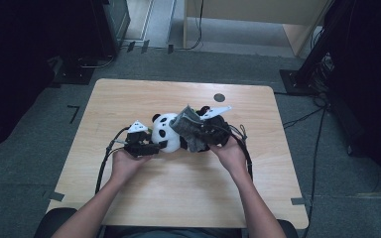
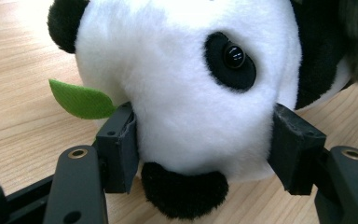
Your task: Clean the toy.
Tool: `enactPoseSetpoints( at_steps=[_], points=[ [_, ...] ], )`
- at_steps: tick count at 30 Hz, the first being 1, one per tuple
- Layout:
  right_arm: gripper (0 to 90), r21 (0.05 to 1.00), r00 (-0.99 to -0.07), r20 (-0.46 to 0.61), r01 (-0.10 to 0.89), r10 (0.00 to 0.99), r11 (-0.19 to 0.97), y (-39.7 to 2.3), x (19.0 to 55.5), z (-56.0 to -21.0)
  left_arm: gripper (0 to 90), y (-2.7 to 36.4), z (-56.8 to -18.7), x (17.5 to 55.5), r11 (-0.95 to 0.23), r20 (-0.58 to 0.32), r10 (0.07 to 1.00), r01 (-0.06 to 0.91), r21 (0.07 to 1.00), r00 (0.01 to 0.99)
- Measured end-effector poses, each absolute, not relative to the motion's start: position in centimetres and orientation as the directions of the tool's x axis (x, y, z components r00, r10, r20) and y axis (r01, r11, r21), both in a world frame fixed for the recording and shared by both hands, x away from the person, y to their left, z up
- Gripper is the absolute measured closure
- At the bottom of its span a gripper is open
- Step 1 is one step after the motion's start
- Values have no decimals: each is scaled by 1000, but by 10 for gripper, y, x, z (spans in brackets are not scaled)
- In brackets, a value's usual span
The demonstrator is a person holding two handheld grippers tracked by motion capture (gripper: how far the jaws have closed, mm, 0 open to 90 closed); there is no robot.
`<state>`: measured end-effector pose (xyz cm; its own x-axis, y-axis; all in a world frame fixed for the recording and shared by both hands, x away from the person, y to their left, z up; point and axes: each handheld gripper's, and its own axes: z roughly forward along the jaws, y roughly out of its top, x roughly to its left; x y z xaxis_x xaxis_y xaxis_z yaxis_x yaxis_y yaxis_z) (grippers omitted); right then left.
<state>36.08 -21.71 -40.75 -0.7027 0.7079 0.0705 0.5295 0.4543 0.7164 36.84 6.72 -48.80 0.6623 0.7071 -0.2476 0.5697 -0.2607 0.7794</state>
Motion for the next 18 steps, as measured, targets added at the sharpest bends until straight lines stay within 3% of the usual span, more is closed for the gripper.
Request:
enactPoseSetpoints(
  at_steps=[12, 18],
  points=[
    [810, 776, -589, 187, 580, 786, 249, -263, 362, -392, 333, 68, -489, 369, -241, -268, 707, 580, 778, 654],
    [810, 812, -623, 204, 539, 755, 225, -258, 352, -374, 324, 68, -486, 371, -245, -273, 710, 592, 768, 649]
  ],
)
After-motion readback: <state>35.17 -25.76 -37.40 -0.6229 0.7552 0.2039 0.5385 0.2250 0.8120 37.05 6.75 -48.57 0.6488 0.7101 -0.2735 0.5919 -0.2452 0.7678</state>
